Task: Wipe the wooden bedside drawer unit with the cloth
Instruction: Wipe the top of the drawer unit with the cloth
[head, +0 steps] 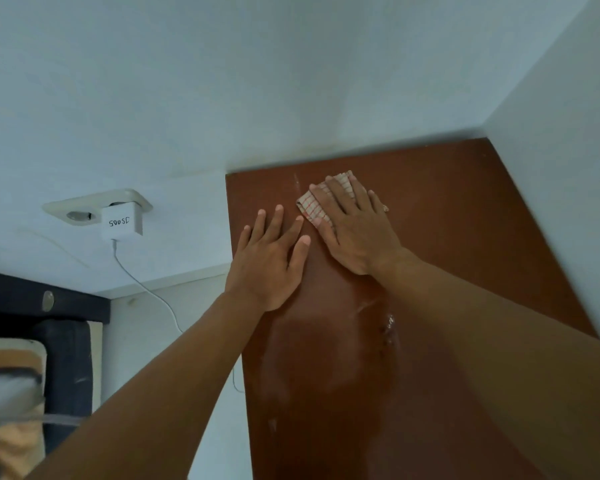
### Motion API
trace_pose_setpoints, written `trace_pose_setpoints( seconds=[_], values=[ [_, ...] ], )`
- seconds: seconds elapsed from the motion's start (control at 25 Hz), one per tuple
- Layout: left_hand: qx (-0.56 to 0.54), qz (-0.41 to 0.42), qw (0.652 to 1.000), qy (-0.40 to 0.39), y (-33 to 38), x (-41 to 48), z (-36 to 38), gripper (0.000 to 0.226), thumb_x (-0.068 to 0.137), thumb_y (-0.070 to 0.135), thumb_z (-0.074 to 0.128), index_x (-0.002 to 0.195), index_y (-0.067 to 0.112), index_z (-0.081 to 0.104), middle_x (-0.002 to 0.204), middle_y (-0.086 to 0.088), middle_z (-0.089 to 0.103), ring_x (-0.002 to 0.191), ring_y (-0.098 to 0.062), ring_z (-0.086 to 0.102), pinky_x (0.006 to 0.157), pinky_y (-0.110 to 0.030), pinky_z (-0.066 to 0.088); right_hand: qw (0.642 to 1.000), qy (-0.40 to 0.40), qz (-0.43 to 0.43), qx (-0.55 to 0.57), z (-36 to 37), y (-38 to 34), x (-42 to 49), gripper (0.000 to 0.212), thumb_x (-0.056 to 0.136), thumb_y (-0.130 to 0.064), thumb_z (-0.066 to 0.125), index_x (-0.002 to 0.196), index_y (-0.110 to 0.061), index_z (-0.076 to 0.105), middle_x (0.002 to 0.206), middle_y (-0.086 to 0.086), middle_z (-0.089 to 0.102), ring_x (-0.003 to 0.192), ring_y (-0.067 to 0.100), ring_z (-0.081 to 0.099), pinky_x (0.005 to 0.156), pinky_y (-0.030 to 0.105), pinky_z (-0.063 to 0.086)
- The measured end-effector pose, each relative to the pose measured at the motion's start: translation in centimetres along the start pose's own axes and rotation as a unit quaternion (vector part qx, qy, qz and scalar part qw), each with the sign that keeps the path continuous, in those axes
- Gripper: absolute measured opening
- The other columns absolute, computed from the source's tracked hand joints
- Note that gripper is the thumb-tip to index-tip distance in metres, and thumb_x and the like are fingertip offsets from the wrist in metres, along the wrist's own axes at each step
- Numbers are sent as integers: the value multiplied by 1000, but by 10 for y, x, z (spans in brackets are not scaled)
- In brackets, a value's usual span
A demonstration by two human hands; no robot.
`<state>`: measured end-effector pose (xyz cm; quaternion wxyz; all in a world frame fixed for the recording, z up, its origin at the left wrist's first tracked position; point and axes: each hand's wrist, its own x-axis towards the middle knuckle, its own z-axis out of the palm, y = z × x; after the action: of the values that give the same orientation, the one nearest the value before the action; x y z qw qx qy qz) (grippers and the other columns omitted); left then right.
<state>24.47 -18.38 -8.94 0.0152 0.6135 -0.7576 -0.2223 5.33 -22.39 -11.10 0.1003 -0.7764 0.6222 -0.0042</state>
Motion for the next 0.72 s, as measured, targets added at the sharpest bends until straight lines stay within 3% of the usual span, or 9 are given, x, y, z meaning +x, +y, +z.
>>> trace_pose_setpoints(
  seconds=[0.2, 0.48, 0.72],
  values=[
    [-2, -40, 998, -57, 16, -12, -9, 64, 102, 60, 11, 160, 34, 21, 171, -2, 5, 157, -28, -2, 125, -53, 1, 1000, -3, -7, -2, 10, -5, -69, 62, 103, -55, 14, 164, -38, 12, 174, -4, 12, 160, 30, 6, 127, 53, 13],
    [-29, -44, 998, -44, 42, -136, 34, 67, 101, 62, 7, 160, 35, 22, 171, 0, 5, 157, -27, -5, 125, -55, -1, 999, -16, -42, 10, 20, -10, -196, 60, 106, -54, 17, 164, -41, 8, 174, -5, 7, 161, 26, -4, 129, 51, 9],
    [-54, -47, 996, -51, 62, -208, 57, 65, 102, 60, 10, 160, 33, 24, 171, 0, 8, 157, -26, -4, 125, -54, 0, 996, 24, -85, 12, 39, -13, -313, 55, 107, -50, 29, 161, -40, 26, 171, -7, 24, 160, 26, 16, 125, 47, 24]
  ],
)
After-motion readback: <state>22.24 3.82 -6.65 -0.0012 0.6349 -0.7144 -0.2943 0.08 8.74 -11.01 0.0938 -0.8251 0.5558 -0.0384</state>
